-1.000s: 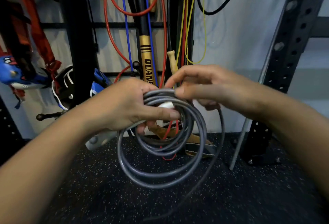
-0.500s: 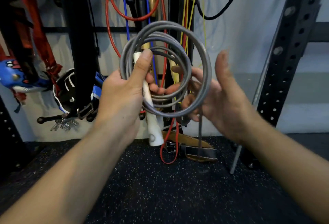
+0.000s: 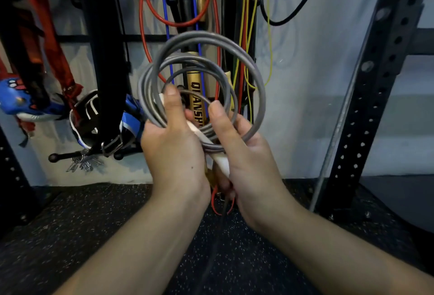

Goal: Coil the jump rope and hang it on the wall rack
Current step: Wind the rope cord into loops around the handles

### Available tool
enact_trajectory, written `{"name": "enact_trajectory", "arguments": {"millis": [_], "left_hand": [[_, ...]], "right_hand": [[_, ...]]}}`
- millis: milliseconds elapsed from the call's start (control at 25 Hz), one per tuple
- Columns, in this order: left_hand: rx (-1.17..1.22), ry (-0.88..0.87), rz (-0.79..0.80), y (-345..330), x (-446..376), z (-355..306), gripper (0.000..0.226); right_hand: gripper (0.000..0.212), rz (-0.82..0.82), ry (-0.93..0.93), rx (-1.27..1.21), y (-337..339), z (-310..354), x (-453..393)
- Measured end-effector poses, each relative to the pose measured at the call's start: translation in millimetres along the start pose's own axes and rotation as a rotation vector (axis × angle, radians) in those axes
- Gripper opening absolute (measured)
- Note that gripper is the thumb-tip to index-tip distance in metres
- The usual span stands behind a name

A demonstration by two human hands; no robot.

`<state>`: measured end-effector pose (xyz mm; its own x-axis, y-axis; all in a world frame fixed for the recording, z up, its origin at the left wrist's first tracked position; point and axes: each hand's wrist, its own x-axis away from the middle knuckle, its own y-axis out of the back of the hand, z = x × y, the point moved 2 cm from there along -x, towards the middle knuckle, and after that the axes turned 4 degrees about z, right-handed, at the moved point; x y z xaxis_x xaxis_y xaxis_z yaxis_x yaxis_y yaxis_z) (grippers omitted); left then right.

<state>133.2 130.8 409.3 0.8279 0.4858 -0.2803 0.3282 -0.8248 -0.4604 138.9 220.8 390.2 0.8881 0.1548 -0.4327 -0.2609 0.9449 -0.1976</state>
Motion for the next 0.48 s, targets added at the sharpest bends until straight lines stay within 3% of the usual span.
{"name": "enact_trajectory", "arguments": {"millis": [80,280,400,480], "left_hand": [[0.043,0.029,0.09,-2.0,0.8,4.1,0.037],[0.075,0.103,0.236,0.0,-3.2,8.9,0.038],[0.026,0.188,0.348,7.2,-11.9,11.9,0.033],[-0.002,0.196,0.434,14.6,-24.4,7.6,0.043]], "right_hand": [[0.023,-0.112,-0.024,0.005,5.6,3.7,2.2],[0.019,-0.169,-0.064,0.061,18.3,5.8,-9.3],[0.024,-0.159,-0.032,0.304,35.3,12.5,-19.1],[0.026,-0.094,0.006,0.551,50.1,24.7,-27.3]]}}
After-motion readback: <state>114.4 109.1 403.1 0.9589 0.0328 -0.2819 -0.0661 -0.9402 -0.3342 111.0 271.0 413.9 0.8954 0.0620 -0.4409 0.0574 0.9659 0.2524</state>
